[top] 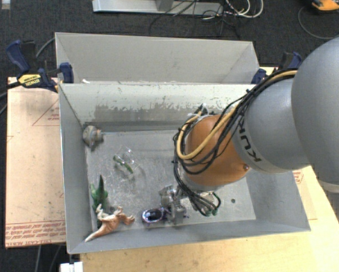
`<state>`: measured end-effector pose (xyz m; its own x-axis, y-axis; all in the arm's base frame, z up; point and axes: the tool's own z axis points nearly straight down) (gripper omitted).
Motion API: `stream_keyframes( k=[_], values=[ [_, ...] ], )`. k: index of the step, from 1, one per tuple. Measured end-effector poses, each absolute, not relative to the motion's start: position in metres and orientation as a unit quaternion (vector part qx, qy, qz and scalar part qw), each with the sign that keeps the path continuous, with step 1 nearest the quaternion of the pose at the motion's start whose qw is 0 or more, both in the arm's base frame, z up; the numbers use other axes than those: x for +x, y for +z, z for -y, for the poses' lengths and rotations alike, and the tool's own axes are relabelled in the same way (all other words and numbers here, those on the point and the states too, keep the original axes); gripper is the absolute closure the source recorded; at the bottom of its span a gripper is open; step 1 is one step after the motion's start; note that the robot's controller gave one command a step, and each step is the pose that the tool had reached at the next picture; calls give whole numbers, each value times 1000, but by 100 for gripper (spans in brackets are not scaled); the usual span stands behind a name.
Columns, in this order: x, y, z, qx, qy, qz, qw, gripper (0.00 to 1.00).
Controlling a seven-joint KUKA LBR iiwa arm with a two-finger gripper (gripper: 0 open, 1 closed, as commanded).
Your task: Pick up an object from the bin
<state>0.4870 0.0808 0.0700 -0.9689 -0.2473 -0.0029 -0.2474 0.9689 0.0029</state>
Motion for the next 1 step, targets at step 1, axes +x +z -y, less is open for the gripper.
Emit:
stream_keyframes(
  k=[1],
  values=[
    [483,70,-64,-126,2,-992,1,100]
  ],
)
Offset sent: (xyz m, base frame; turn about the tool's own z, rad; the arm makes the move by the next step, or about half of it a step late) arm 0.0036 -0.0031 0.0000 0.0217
